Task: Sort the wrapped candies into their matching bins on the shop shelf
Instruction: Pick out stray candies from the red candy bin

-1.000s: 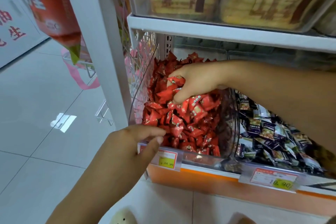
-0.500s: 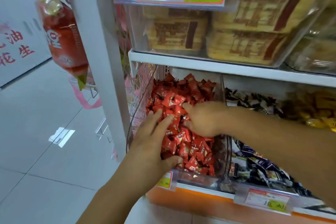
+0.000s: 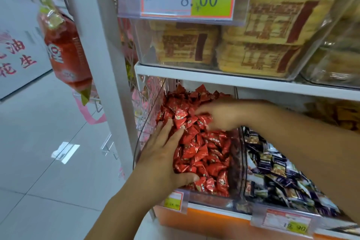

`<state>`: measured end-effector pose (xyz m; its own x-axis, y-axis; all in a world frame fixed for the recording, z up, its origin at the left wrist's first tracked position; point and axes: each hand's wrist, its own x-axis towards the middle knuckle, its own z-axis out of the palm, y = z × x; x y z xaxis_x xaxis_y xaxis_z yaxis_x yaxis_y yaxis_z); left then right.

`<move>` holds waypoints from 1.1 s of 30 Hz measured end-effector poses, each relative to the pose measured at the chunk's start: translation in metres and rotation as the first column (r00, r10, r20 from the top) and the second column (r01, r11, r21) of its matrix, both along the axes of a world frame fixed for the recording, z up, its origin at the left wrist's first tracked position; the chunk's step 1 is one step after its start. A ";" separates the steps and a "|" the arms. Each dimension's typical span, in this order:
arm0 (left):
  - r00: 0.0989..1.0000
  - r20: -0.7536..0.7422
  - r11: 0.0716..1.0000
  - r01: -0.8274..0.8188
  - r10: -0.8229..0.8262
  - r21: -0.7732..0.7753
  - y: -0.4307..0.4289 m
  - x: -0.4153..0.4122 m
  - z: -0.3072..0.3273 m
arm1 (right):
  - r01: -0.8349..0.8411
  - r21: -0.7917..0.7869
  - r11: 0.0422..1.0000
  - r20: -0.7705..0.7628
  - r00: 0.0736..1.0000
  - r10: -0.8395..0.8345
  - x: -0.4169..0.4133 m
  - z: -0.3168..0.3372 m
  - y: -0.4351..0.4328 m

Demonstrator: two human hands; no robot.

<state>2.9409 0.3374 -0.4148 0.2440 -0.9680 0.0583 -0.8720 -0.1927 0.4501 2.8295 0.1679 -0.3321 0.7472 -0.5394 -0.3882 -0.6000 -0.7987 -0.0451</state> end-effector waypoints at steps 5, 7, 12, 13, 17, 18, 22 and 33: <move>1.000 0.023 0.999 0.006 -0.005 -0.032 -0.003 0.000 0.003 | -0.139 0.025 0.990 -0.100 0.985 0.141 -0.014 -0.018 0.031; 0.997 0.068 0.998 0.031 -0.027 -0.056 -0.007 -0.002 0.008 | -0.113 0.058 0.992 -0.029 0.993 0.115 -0.027 -0.010 0.034; 0.997 0.057 0.998 0.048 -0.046 -0.037 -0.012 -0.001 0.001 | -0.018 0.019 1.000 0.168 0.986 0.015 -0.019 0.014 0.007; 0.997 0.058 0.999 0.049 -0.047 -0.024 -0.011 -0.002 0.000 | -0.004 0.000 1.000 0.176 0.984 0.004 -0.012 0.015 -0.005; 0.996 0.086 0.999 0.031 -0.029 -0.021 -0.009 -0.002 0.000 | 0.072 0.088 0.994 0.050 0.996 -0.076 0.016 0.001 -0.043; 0.996 0.087 0.999 0.025 -0.024 -0.021 -0.010 -0.002 0.001 | 0.099 0.094 0.991 -0.015 0.995 -0.098 0.023 -0.005 -0.046; 0.996 0.087 1.000 0.011 -0.009 -0.025 -0.011 -0.004 0.000 | 0.094 0.016 0.995 -0.154 0.984 -0.090 0.041 -0.035 -0.044; 0.995 -0.091 0.991 -0.041 0.030 -0.129 -0.007 -0.002 -0.003 | 0.059 -0.053 0.997 0.097 0.994 -0.054 -0.014 -0.009 0.015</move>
<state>2.9394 0.3309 -0.4175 0.2880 -0.9441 0.1606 -0.8211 -0.1572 0.5487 2.8156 0.1827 -0.3414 0.7468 -0.6007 -0.2854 -0.6396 -0.7663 -0.0608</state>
